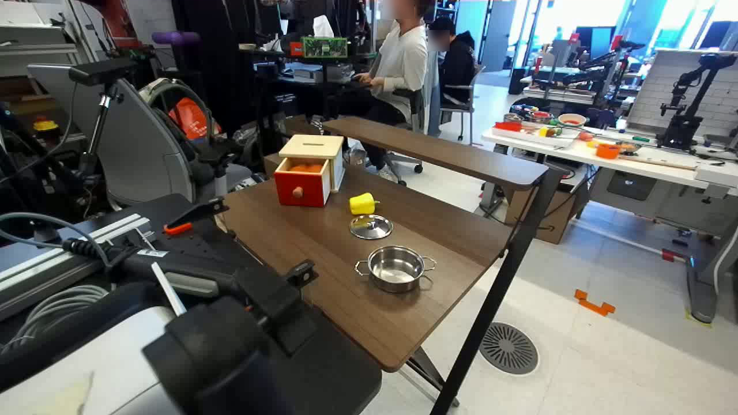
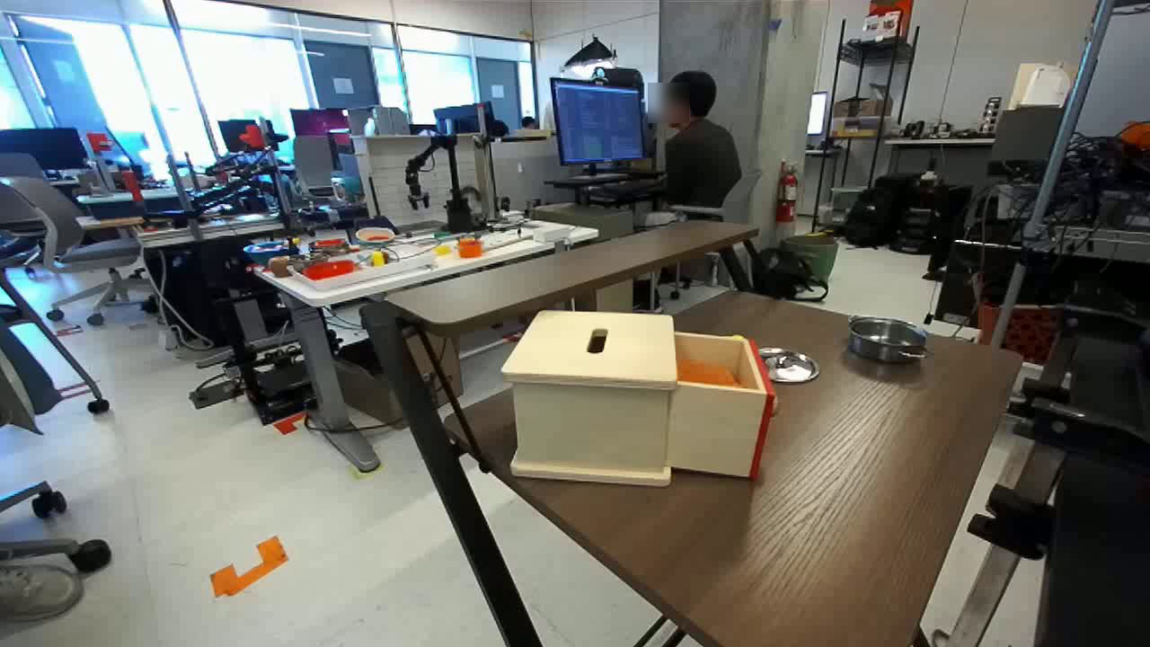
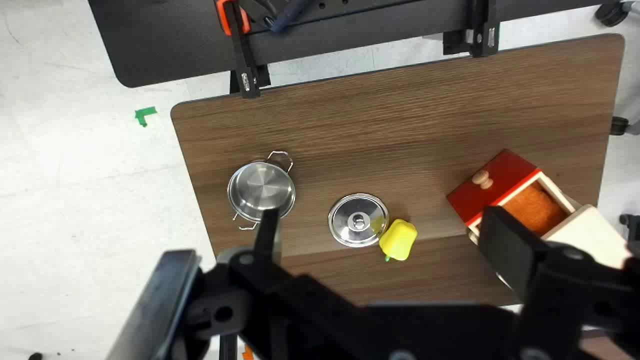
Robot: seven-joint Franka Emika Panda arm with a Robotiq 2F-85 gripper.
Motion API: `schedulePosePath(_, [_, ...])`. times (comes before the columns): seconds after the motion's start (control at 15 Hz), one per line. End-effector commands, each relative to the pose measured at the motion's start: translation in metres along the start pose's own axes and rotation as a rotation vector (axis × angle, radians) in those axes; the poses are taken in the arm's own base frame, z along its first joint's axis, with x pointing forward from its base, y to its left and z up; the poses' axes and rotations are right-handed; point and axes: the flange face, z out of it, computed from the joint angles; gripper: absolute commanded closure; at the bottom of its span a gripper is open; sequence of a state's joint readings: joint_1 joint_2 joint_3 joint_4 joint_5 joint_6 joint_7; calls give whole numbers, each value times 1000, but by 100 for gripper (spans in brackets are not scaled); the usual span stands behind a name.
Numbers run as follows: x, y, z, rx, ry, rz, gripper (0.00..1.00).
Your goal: Move the yellow bell pepper and close the drawer
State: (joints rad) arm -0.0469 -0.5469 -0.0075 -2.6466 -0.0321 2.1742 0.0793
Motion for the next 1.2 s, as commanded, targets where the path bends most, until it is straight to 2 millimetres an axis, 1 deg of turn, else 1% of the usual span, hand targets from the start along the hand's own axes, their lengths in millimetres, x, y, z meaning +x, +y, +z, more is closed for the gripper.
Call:
schedulePosePath(0.0, [0,0,-1,0,0,0,0])
schedulePosePath(1.0, [0,0,-1,0,0,0,0])
schedulePosePath(1.13, [8,-6,8,-34,-1,149,0])
